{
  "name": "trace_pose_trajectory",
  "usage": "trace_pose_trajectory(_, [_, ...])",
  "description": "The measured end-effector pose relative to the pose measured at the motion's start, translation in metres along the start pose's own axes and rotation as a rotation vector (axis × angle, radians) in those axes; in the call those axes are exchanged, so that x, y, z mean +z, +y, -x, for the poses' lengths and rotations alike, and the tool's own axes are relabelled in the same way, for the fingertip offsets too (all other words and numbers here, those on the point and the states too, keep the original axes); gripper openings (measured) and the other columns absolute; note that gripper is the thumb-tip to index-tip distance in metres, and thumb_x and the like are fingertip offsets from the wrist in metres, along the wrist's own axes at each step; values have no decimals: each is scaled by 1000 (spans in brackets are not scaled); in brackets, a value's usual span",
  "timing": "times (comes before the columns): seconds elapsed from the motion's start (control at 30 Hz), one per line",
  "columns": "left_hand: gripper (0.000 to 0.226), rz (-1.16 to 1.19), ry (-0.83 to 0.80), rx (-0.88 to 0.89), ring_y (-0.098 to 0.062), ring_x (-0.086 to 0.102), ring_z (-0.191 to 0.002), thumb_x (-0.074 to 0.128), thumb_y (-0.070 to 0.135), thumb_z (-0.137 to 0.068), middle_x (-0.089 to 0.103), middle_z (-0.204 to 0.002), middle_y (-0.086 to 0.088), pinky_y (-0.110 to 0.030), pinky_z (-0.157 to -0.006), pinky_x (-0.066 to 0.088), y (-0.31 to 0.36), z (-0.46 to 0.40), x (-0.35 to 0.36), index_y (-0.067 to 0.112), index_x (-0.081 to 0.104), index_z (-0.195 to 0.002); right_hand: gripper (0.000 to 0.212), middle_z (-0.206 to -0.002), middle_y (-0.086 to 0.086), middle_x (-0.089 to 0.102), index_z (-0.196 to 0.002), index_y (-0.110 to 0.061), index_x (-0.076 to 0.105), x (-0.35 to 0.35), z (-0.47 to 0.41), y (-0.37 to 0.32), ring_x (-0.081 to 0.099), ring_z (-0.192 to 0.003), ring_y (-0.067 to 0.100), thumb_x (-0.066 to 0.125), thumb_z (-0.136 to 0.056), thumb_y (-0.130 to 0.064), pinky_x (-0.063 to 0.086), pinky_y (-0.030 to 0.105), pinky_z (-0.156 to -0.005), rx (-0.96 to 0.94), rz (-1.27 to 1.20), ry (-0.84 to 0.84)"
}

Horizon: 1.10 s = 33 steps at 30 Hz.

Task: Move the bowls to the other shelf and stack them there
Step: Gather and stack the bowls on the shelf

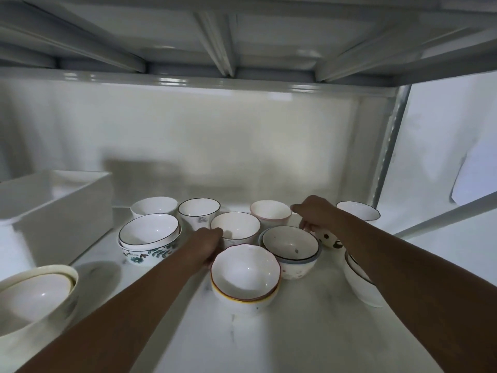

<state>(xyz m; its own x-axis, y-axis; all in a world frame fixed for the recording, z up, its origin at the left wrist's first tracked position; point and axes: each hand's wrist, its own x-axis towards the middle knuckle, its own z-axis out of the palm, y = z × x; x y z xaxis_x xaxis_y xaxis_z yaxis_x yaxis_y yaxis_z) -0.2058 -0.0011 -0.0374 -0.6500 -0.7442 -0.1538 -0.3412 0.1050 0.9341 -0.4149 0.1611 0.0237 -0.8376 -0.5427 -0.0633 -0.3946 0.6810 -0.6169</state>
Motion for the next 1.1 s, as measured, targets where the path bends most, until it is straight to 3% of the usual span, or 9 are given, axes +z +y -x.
trace_pose_trajectory(0.17, [25, 57, 55, 7, -28, 51, -58, 45, 17, -88, 56, -69, -22, -28, -54, 35, -5, 1, 3, 1, 58, -74, 26, -72, 18, 70, -93, 6, 64, 21, -26, -15, 66, -54, 26, 53, -96, -17, 52, 25, -53, 32, -113, 12])
trace_pose_trajectory(0.27, [24, 42, 77, 15, -29, 52, -58, 47, 20, -84, 57, -74, -23, -28, -53, 38, -6, 0, 1, 0, 59, -78, 35, -111, 24, 69, -118, 6, 65, 33, -40, -17, 67, -106, 36, 53, -98, -20, 44, 28, -74, 10, -8, -6])
trace_pose_trajectory(0.33, [23, 14, 89, 20, -30, 54, -62, 47, 18, -85, 57, -77, -25, -29, -54, 39, -6, -1, -2, -1, 59, -80, 39, -132, 23, 61, -130, 5, 59, 40, -40, -19, 59, -122, 34, 50, -101, -18, 43, 29, -84, 21, 113, -43])
trace_pose_trajectory(0.4, [23, 11, 103, 23, -31, 54, -60, 46, 15, -87, 56, -73, -26, -30, -54, 40, -6, -2, -4, -1, 58, -76, 38, -137, 20, 59, -133, 4, 58, 45, -42, -19, 59, -116, 30, 48, -102, -15, 43, 29, -88, 2, 230, -39])
trace_pose_trajectory(0.5, [24, 53, 98, -3, -27, 53, -42, 43, 11, -89, 56, -59, -20, -24, -42, 42, -5, 2, -5, -1, 57, -73, 35, -133, 20, 62, -130, 4, 61, 45, -45, -17, 57, -102, 25, 52, -100, -12, 39, 26, -79, 2, 343, -72])
trace_pose_trajectory(0.63, [29, 102, 135, -1, -25, 55, -39, 41, 13, -90, 60, -54, -18, -25, -42, 45, 2, 7, -7, -2, 57, -70, 34, -129, 25, 64, -125, 7, 63, 43, -48, -18, 59, -99, 26, 56, -95, -7, 43, 29, -78, 3, 258, -102])
trace_pose_trajectory(0.83, [37, 157, 123, 66, -24, 50, -37, 36, 15, -92, 65, -66, -26, -21, -40, 43, 31, 12, -17, -5, 58, -70, 11, -96, 16, 58, -92, -3, 64, 43, -38, -28, 53, -85, 24, 55, -93, -9, 34, 26, -56, -103, 378, -175])
trace_pose_trajectory(0.97, [34, 192, 130, 94, -24, 49, -40, 36, 13, -91, 63, -66, -26, -20, -39, 41, 45, 9, -21, -6, 56, -72, 31, -84, 10, 59, -68, -11, 58, 46, -36, -31, 53, -78, 23, 60, -93, -29, 36, 30, -69, -221, 306, -258])
trace_pose_trajectory(1.1, [34, 181, 126, 93, -24, 47, -42, 37, 14, -91, 61, -61, -23, -19, -38, 41, 54, -1, -18, -4, 55, -68, 38, -75, 5, 66, -82, -11, 64, 43, -29, -42, 58, -63, 19, 46, -104, -36, 41, 24, -58, -230, 84, -323])
